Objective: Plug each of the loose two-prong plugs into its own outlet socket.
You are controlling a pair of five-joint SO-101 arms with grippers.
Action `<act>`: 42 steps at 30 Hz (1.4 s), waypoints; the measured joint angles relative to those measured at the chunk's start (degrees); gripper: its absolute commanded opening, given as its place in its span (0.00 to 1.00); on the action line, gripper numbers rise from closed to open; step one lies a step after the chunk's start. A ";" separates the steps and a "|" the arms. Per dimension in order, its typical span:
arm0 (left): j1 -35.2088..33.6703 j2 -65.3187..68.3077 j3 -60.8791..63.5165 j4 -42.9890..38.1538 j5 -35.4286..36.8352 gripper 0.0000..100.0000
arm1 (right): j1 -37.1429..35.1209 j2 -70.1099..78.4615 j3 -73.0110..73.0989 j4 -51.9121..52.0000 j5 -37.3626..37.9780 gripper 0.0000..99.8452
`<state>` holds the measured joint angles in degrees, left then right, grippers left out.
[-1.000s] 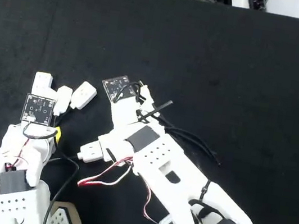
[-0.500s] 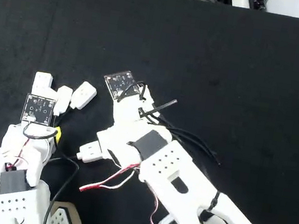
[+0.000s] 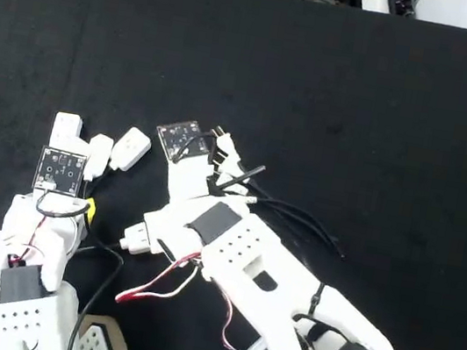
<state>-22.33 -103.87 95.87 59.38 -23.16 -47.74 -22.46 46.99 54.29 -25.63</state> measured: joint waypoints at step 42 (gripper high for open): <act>0.00 0.00 0.00 0.00 0.00 0.25 | 0.00 0.09 2.64 -2.46 5.71 0.01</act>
<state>-22.33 -103.87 95.87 59.38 -23.16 -47.74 -22.37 49.63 51.82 -19.91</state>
